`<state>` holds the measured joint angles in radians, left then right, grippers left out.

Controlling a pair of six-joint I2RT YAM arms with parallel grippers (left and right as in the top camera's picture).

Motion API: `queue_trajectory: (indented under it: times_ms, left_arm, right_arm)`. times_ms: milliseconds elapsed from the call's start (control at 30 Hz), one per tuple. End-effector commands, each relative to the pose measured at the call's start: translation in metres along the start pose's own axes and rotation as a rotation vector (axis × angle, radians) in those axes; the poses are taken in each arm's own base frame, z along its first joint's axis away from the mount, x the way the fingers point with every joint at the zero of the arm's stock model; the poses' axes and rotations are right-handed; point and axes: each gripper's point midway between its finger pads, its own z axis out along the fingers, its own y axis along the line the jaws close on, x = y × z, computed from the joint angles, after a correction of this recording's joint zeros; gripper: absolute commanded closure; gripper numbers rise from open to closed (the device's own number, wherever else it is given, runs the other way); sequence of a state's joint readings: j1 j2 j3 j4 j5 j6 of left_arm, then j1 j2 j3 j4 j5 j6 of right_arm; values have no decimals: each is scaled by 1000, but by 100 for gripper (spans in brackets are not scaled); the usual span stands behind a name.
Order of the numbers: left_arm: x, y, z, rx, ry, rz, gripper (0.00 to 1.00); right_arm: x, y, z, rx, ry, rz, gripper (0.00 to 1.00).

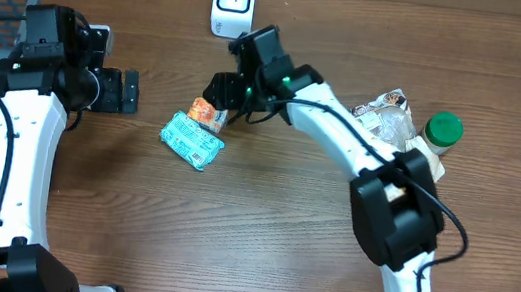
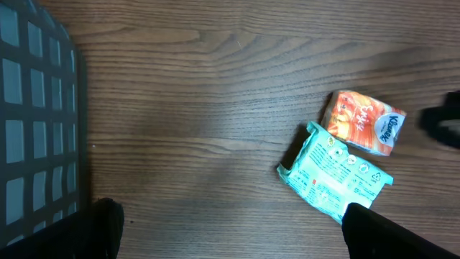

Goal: Scan the item barcode
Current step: 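Reach the right gripper left to the orange tissue pack, then grasp the orange tissue pack with the right gripper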

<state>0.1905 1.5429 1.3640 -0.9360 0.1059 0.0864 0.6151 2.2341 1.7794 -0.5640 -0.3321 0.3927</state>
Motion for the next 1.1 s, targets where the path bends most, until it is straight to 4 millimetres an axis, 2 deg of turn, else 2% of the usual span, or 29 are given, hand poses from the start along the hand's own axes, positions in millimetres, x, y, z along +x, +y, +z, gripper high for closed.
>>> queue_trajectory:
  times_ms: [0,100,167,333,600,867,967,1067]
  left_arm:
    - [-3,-3,-2,14,-10,28,0]
    - [-3,-3,-2,14,-10,28,0]
    - [-3,-3,-2,14,-10,28,1]
    - [-3,-3,-2,14,-10,28,1]
    - [-3,-3,-2,14,-10,28,0]
    - [-3,-3,-2,14,-10,28,0]
    - [-3,-3,-2,14,-10,28,0]
    - [-3,-3,-2,14,-10,28,0]
  right_arm:
    - [13,-24,26,71,27,16,41]
    - [16,-41,35,134,22,20,48]
    - [16,-44,38,143,21,13,51]
    - [14,-41,39,136,11,3,52]
    - [16,-28,45,110,9,-117,55]
    - [27,-31,51,121,44,-113,96]
    - [24,-32,41,128,59,-97,96]
    - [8,-32,11,134,53,-64,96]
